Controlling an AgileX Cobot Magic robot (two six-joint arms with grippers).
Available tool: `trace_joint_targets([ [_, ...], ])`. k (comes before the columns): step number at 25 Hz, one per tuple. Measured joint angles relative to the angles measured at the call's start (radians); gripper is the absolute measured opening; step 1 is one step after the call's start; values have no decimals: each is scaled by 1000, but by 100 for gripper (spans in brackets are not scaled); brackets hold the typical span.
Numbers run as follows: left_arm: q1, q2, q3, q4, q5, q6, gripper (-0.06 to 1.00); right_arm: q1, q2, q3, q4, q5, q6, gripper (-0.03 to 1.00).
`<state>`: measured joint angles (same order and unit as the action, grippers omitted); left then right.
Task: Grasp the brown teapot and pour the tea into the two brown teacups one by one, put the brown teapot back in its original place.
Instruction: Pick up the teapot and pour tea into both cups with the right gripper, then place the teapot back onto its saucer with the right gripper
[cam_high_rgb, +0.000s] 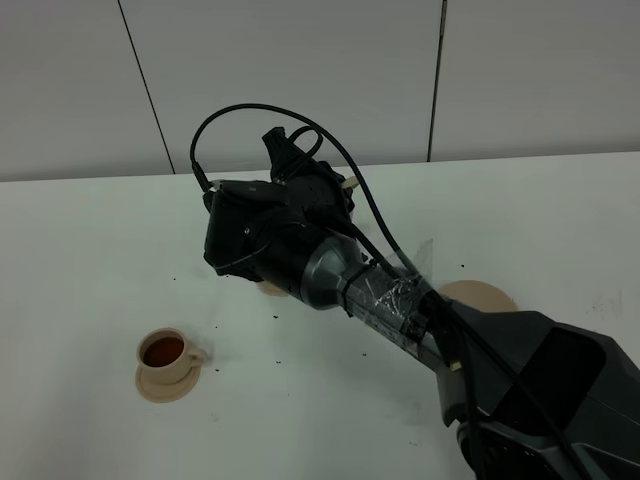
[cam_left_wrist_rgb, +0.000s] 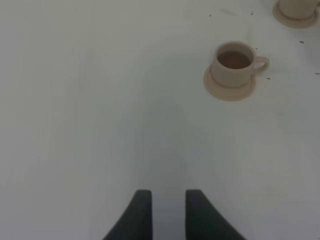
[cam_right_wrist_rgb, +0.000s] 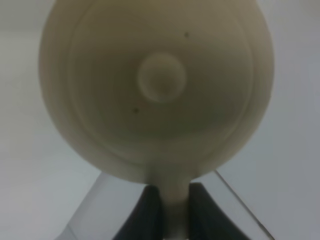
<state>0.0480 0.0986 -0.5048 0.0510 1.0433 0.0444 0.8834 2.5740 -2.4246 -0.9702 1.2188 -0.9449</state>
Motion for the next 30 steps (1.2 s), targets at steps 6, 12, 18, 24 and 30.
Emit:
trace_joint_targets([
  [6,0,0,0,0,0,0,24,0,-15,-10,58,1,-20,10],
  [12,0,0,0,0,0,0,24,0,-15,-63,156,0,-59,10],
  [18,0,0,0,0,0,1,24,0,-20,-93,251,-7,-98,10],
  [24,0,0,0,0,0,1,24,0,-51,-103,385,4,-147,10],
  [30,0,0,0,0,0,0,24,0,-103,-108,556,7,-203,10],
])
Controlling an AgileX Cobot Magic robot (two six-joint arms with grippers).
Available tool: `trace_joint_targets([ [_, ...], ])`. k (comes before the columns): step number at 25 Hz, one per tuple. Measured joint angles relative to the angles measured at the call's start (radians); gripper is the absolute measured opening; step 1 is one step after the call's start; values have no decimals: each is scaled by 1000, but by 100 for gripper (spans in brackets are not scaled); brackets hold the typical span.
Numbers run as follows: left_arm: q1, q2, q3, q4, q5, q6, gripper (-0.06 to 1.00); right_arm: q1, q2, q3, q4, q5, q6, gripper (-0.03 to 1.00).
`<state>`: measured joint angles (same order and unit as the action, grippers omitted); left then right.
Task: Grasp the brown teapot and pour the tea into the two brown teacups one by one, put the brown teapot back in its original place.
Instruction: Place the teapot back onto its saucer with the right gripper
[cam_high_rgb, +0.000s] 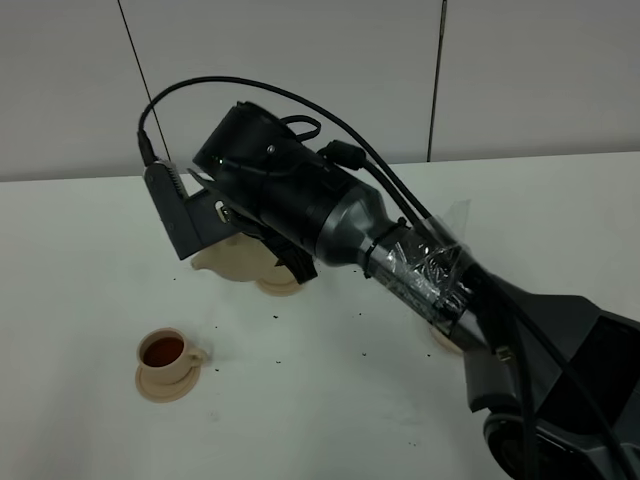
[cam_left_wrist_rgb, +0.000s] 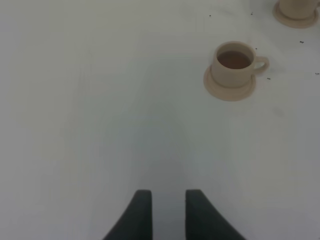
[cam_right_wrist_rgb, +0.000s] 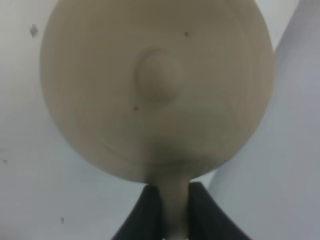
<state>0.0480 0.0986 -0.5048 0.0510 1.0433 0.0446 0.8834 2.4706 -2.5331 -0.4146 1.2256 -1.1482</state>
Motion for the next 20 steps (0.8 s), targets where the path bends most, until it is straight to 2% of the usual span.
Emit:
trace_joint_targets([
  [6,0,0,0,0,0,0,24,-19,-20,-1,160,0,2,10],
  [9,0,0,0,0,0,0,24,-40,-20,-1,233,3,83,10],
  [14,0,0,0,0,0,0,24,-72,-20,-1,257,4,250,10],
  [20,0,0,0,0,0,0,24,-81,-21,-1,260,4,282,10],
])
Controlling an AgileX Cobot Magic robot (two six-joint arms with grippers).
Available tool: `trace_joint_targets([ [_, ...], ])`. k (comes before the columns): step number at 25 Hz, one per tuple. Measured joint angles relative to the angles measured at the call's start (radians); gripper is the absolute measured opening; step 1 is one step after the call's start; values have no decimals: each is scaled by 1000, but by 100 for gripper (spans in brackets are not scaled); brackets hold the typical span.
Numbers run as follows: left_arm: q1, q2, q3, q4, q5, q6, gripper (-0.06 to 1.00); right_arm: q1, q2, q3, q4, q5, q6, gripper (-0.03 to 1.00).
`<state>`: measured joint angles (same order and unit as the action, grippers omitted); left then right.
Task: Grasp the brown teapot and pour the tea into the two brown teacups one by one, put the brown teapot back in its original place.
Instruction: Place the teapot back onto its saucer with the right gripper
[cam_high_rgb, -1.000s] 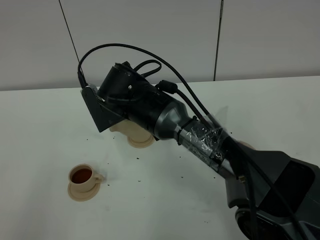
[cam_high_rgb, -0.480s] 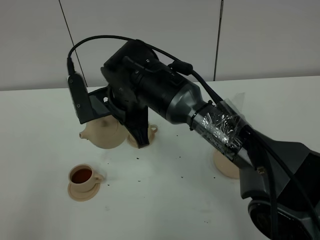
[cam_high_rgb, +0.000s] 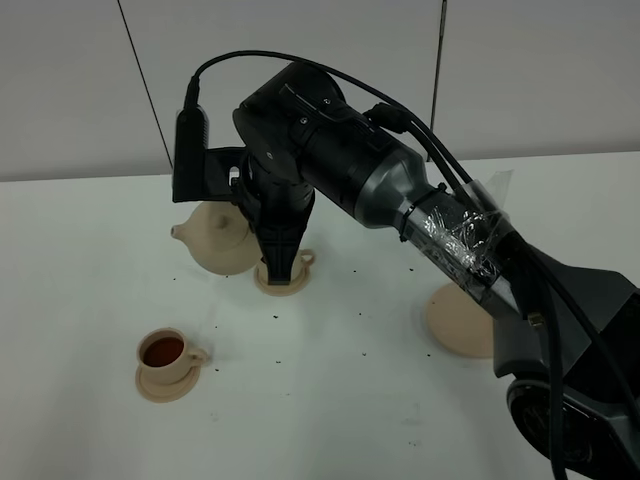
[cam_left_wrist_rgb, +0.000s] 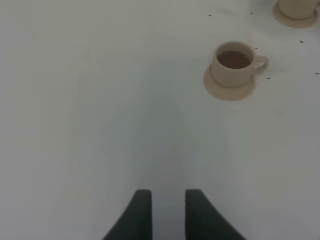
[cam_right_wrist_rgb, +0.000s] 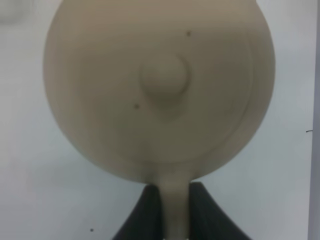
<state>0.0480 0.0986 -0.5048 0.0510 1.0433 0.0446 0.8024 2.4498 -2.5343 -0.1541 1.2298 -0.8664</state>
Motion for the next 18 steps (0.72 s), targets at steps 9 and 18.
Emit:
trace_joint_targets([
  [9,0,0,0,0,0,0,24,-9,-63,109,-6,-4,6,10],
  [18,0,0,0,0,0,0,24,-163,-308,509,-8,-3,53,10],
])
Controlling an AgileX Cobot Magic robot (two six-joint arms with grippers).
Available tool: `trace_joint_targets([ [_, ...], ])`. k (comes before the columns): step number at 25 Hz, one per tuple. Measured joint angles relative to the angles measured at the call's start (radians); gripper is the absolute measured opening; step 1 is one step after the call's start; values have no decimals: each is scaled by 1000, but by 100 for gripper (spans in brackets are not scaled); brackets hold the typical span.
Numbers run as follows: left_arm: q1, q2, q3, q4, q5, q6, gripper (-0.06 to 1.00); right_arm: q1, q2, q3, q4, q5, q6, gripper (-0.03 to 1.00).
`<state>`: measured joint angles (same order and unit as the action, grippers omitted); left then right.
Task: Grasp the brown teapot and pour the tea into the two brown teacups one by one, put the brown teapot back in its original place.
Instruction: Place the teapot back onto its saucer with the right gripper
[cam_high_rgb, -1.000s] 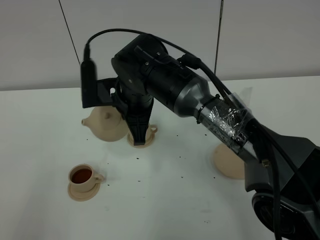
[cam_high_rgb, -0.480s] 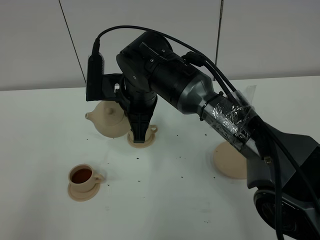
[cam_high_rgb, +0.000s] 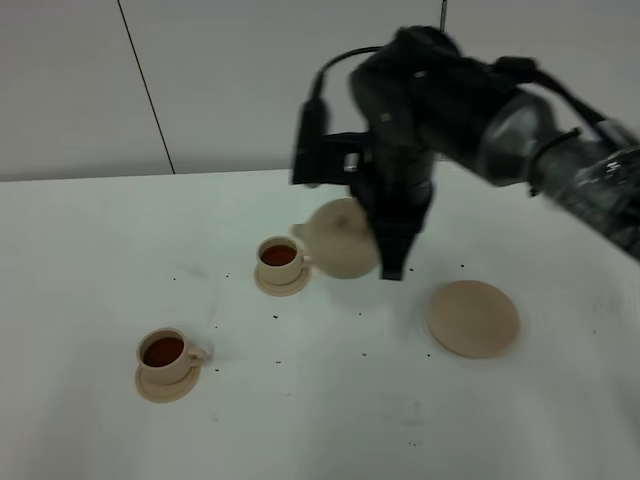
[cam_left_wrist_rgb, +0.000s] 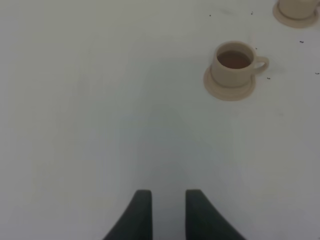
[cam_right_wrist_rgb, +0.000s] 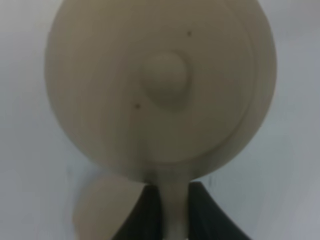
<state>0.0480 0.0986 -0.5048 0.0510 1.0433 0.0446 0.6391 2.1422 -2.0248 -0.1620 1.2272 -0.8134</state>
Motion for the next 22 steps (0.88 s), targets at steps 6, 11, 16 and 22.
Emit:
trace_joint_targets([
  [6,0,0,0,0,0,0,24,-112,-52,145,-2,-1,9,10],
  [11,0,0,0,0,0,0,24,-141,-58,213,-28,-1,12,10],
  [16,0,0,0,0,0,1,24,-154,-65,230,-28,-3,27,10],
  [22,0,0,0,0,0,1,24,-193,-100,282,46,-39,30,10],
])
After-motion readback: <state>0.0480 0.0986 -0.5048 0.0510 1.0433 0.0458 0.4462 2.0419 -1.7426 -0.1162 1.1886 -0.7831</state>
